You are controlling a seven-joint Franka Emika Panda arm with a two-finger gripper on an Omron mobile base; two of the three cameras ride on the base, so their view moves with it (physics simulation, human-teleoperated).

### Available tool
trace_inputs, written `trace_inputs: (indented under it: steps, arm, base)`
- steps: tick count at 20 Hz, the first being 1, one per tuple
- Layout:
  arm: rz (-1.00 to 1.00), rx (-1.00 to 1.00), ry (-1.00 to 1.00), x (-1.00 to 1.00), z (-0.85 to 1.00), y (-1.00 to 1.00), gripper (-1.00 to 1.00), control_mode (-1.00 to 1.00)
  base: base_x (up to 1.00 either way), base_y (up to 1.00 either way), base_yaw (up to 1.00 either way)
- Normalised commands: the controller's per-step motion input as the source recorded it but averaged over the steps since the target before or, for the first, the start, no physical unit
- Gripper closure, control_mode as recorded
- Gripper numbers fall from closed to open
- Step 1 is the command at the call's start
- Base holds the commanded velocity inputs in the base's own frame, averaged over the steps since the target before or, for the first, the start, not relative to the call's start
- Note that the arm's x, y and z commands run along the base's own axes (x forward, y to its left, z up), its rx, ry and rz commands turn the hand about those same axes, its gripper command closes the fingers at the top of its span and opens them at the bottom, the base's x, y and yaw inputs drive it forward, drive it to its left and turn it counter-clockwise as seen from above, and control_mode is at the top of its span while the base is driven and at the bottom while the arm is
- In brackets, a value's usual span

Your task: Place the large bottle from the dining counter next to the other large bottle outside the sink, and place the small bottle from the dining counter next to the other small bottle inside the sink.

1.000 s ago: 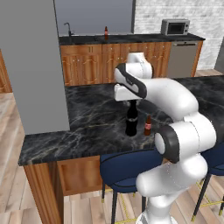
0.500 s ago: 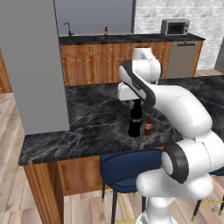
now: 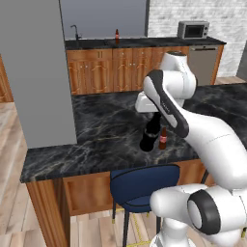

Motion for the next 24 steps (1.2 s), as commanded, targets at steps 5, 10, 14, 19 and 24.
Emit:
trace_inputs:
  steps: [5, 10, 14, 19, 24]
  arm:
    - [0.0, -0.01, -0.01, -0.16, 0.22, 0.0, 1.0, -1.0]
    - [-0.03, -0.07, 0.15, -0.12, 0.18, 0.0, 1.0, -1.0]
    - [-0.01, -0.03, 0.13, -0.02, 0.09, 0.0, 1.0, -1.0]
    - [0.0, 0.0, 0.01, 0.0, 0.0, 0.0, 1.0, -1.0]
    - [0.0, 0.0, 0.0, 0.0, 0.0, 0.0, 1.0, -1.0]
  base:
    - [0.0, 0.0, 0.0]
    - [0.0, 0.0, 0.0]
    - [0.0, 0.0, 0.0]
    - [0.0, 0.0, 0.0]
    - [0.0, 0.0, 0.0]
